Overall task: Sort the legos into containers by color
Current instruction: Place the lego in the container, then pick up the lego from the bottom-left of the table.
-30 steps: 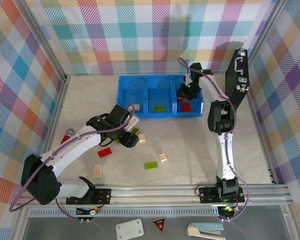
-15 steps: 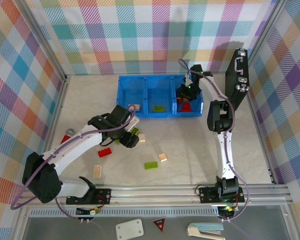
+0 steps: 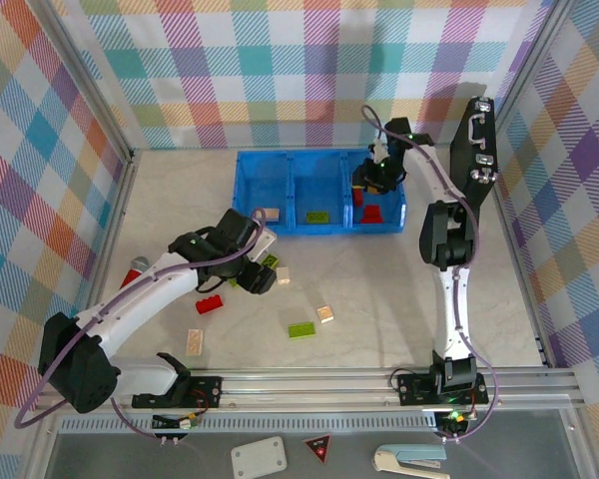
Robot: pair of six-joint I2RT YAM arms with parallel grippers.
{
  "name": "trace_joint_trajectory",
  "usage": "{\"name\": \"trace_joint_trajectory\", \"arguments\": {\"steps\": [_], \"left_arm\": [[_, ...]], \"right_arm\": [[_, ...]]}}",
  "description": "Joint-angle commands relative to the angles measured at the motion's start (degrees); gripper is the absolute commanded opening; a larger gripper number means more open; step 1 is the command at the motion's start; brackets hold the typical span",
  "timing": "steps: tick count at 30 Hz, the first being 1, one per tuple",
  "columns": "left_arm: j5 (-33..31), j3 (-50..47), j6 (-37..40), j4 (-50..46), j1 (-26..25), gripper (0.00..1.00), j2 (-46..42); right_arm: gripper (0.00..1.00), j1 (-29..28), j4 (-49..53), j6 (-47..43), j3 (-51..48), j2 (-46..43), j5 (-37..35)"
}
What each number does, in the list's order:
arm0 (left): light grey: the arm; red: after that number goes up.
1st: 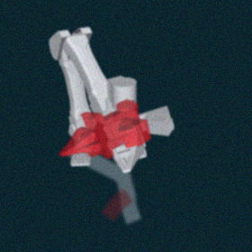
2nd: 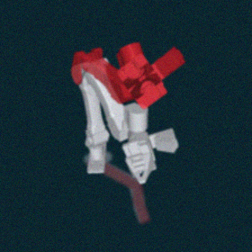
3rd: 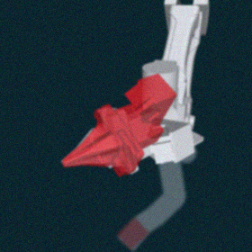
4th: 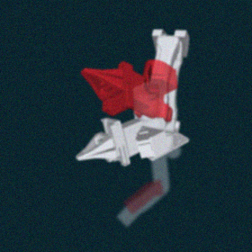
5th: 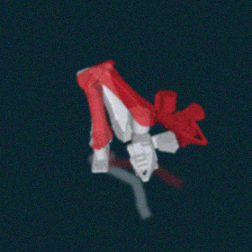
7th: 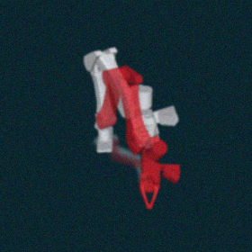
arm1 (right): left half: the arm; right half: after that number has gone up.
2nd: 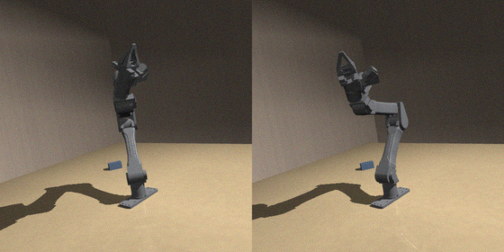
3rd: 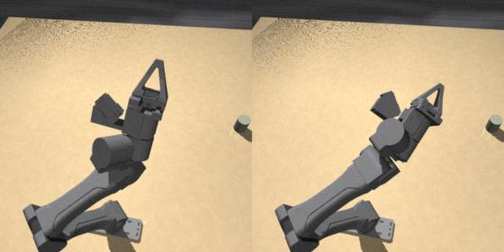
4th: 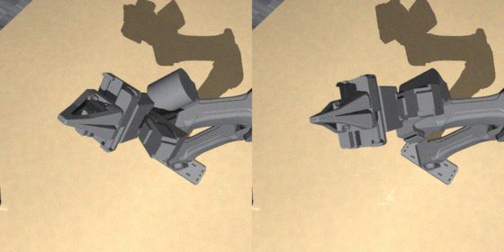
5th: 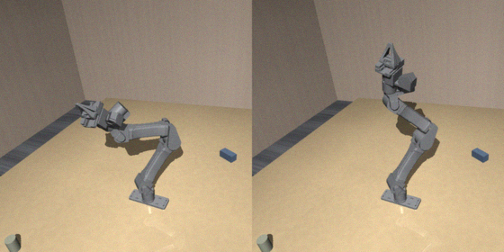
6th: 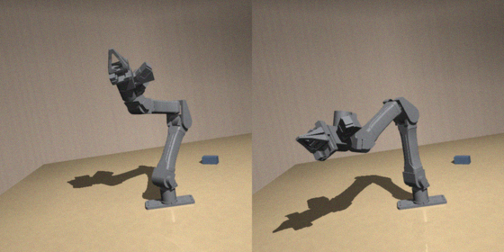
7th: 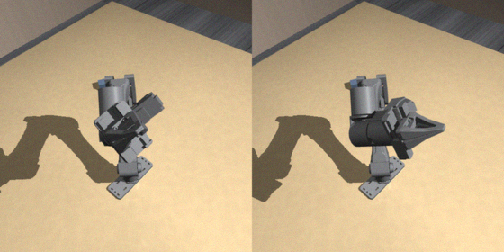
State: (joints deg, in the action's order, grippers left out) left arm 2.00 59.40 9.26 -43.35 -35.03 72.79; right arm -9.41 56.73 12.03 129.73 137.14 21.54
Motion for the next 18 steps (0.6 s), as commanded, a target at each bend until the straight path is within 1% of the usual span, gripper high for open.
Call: {"name": "trace_joint_trajectory", "arguments": {"steps": [1,9,13,18], "left_arm": [[-0.4,0.6,-2.0,-1.1,0.6,0.74,-1.3],[-1.5,3.1,-6.1,-4.1,0.6,0.72,0.9],[-2.6,3.4,-9.7,-4.3,0.6,0.7,2.5],[-6.0,1.6,-15.6,-3.0,0.6,0.69,3.5]], "right_arm": [[0.42,0.1,2.0,0.5,-2.4,-5.3,2.1],[0.42,0.1,-1.3,1.3,-15.5,-15.7,3.0],[0.42,0.0,-3.0,1.6,-21.8,-20.7,3.0],[0.42,0.0,-5.1,2.1,-29.4,-26.4,2.4]]}}
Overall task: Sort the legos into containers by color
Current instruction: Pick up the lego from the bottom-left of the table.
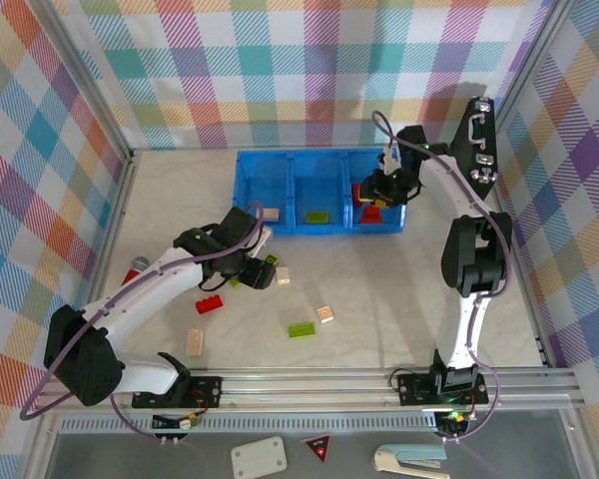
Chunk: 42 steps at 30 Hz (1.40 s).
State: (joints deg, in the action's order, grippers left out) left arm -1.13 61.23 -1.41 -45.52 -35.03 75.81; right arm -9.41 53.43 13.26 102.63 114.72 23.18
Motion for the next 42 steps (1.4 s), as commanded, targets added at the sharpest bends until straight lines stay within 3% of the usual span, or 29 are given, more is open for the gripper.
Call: {"name": "trace_joint_trajectory", "arguments": {"steps": [1,11,23,29,35,42], "left_arm": [[-3.6,-0.7,-6.2,-0.6,0.6,0.69,0.7],[-10.5,-6.5,-17.6,-0.9,1.9,0.72,1.7],[-10.0,-14.1,-28.0,-0.6,9.9,0.8,-3.4],[-9.5,-17.3,-30.8,-0.9,13.8,0.84,-6.5],[-9.1,-19.6,-33.0,-0.7,16.2,0.98,-7.4],[-5.2,-21.7,-31.8,2.5,18.2,0.99,-5.6]], "right_arm": [[0.41,0.0,-2.2,0.9,-3.8,-5.0,0.8],[0.41,0.0,-4.5,1.3,-15.8,-12.6,0.7],[0.41,0.0,-7.5,2.2,-26.1,-17.3,2.8],[0.4,0.0,-7.2,1.6,-27.0,-17.9,2.8],[0.4,0.0,-7.2,1.6,-27.5,-18.7,2.9],[0.4,0.0,-6.8,1.8,-27.7,-19.4,2.8]]}}
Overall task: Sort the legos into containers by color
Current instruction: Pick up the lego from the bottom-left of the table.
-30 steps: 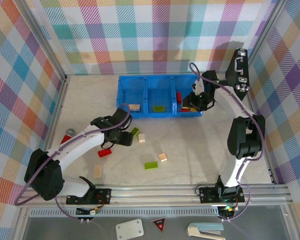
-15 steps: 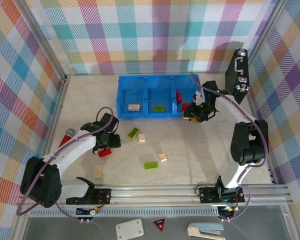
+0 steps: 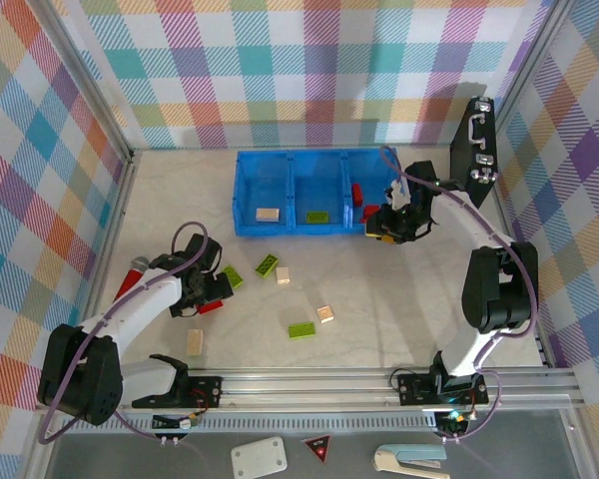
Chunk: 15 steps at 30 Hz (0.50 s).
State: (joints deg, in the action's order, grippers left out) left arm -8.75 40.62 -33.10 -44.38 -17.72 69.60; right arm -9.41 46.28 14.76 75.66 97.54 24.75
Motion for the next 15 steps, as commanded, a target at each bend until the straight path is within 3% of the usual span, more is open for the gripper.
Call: {"name": "trace_joint_trajectory", "arguments": {"steps": [1,15], "left_arm": [[3.1,-1.3,0.1,1.9,1.0,0.98,1.0],[6.3,-1.6,2.5,5.2,1.5,0.86,6.3]], "right_arm": [[0.4,0.0,0.3,0.4,-0.8,-2.3,1.2],[0.4,0.0,0.7,1.3,-1.0,-3.0,1.1]]}}
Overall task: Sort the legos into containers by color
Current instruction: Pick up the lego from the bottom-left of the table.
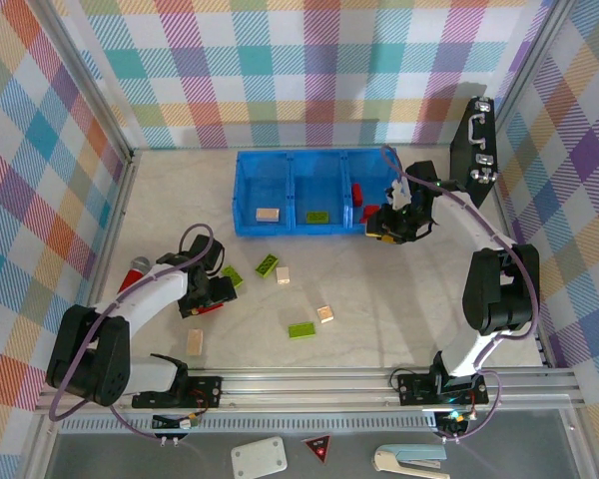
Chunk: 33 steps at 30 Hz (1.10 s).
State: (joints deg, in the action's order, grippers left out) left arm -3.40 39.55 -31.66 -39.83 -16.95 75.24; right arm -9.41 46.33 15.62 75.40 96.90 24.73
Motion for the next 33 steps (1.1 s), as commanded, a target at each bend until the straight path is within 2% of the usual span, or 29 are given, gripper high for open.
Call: {"name": "trace_joint_trajectory", "arguments": {"steps": [1,22,25,33], "left_arm": [[0.9,-0.4,1.2,0.6,0.8,0.85,0.8],[3.3,1.6,3.8,0.4,1.2,0.65,0.3],[4.1,2.9,5.3,-0.5,1.1,0.61,-0.5],[7.7,9.2,12.3,-2.9,-0.1,0.6,-2.9]], "right_arm": [[0.4,0.0,0.6,0.5,-0.7,-2.4,1.2],[0.4,-0.8,1.4,2.0,-0.4,-4.5,1.3],[0.4,-1.0,1.5,2.3,-0.4,-5.0,1.3],[0.4,-2.1,2.1,3.0,-0.4,-6.3,3.6]]}}
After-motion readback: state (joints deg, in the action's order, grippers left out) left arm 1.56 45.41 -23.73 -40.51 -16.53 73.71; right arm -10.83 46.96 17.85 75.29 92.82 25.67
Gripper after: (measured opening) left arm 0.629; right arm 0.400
